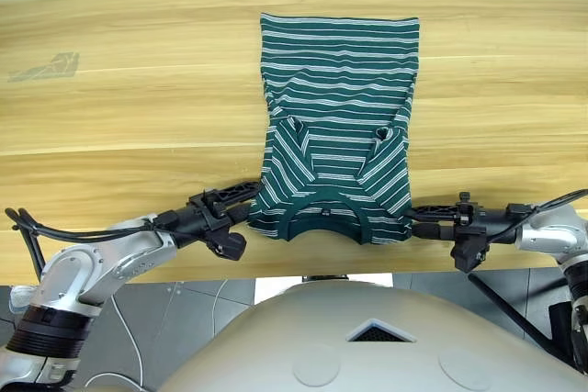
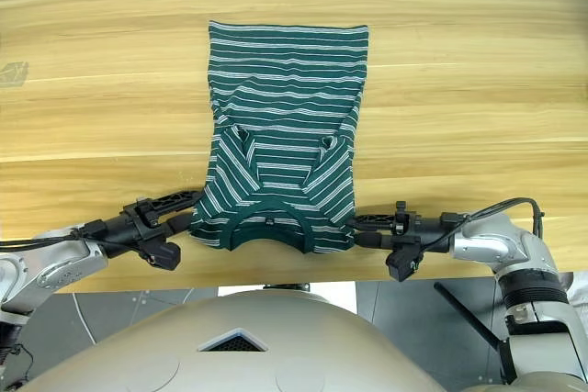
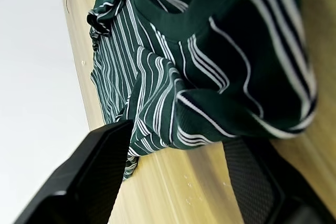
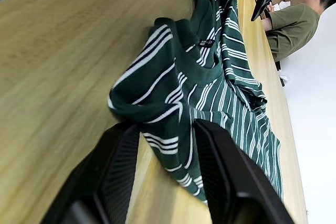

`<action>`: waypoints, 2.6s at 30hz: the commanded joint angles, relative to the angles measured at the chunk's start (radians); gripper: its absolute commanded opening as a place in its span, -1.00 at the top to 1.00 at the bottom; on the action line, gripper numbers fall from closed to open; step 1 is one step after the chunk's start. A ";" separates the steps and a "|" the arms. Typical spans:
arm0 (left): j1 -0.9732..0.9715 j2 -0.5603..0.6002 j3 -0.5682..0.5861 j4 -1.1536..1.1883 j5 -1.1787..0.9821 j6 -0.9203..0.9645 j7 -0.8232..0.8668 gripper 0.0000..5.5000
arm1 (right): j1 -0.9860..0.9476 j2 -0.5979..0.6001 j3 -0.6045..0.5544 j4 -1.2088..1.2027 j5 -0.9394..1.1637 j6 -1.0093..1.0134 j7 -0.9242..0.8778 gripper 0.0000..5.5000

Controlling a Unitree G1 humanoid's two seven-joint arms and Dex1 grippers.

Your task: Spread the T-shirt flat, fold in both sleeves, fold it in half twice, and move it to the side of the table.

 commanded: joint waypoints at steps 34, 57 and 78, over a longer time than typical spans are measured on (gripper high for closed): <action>0.204 0.109 0.114 -0.081 -0.582 0.240 -0.317 0.99 | 0.142 -0.353 0.207 -0.469 0.971 1.046 0.494 1.00; 0.328 0.140 0.567 -0.443 -1.279 0.714 -0.887 0.99 | 0.218 -0.300 -0.231 -0.786 1.242 1.575 0.723 1.00; -0.821 -0.389 -0.018 0.587 -0.821 0.801 -0.432 0.99 | -0.790 0.322 -0.040 0.572 0.495 1.000 0.321 1.00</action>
